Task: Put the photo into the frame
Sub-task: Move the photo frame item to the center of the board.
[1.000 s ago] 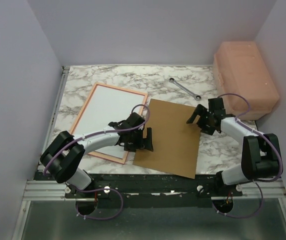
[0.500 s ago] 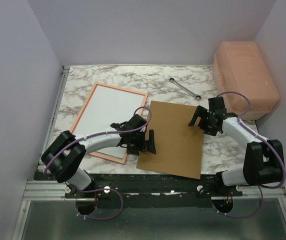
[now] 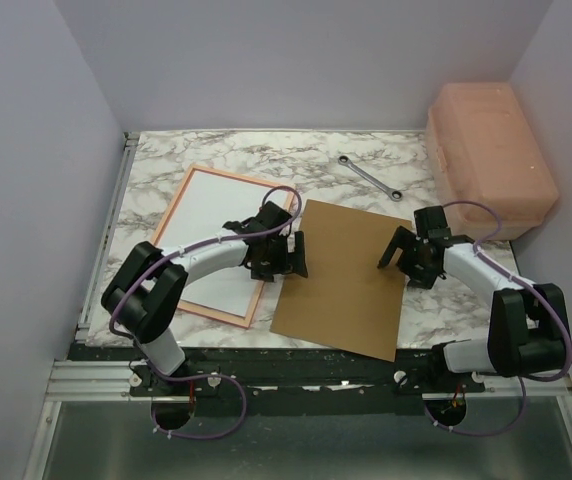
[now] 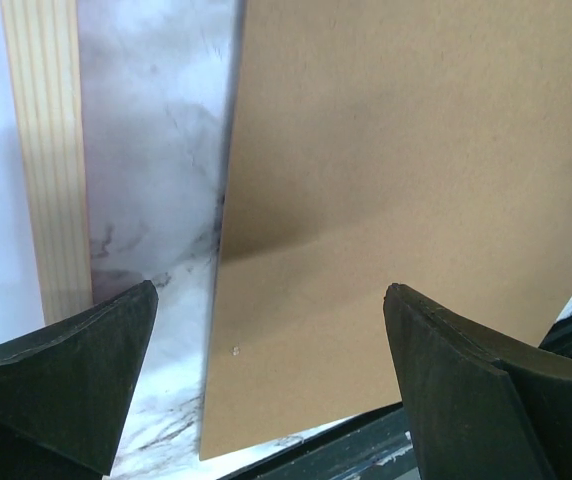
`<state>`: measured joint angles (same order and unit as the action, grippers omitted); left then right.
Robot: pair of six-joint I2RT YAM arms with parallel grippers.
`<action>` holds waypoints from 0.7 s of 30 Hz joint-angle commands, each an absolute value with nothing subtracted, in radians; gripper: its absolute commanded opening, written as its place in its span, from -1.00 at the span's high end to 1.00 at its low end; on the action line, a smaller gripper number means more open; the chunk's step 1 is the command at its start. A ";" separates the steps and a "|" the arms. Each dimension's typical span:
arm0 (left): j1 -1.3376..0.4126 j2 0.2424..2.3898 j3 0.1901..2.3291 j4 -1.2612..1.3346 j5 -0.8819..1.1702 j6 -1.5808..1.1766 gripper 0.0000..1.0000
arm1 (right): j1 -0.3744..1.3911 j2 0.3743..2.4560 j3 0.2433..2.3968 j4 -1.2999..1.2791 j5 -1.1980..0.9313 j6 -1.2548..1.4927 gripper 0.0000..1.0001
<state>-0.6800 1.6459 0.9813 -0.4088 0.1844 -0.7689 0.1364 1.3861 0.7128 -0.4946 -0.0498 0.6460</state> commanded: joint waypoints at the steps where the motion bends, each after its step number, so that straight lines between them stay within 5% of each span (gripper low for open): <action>1: -0.659 1.702 1.045 -0.432 0.166 -0.719 -0.97 | 0.140 1.392 0.612 -0.457 -0.120 0.693 -1.00; 21: -0.660 1.672 1.020 -0.270 0.396 -0.768 -0.93 | 0.141 1.255 0.607 -0.347 -0.393 0.689 -0.99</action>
<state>-0.6384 1.7256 1.0405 -0.3454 0.2699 -0.7422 0.1287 1.3041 0.6155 -0.3172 -0.2062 0.6632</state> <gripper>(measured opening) 0.972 0.996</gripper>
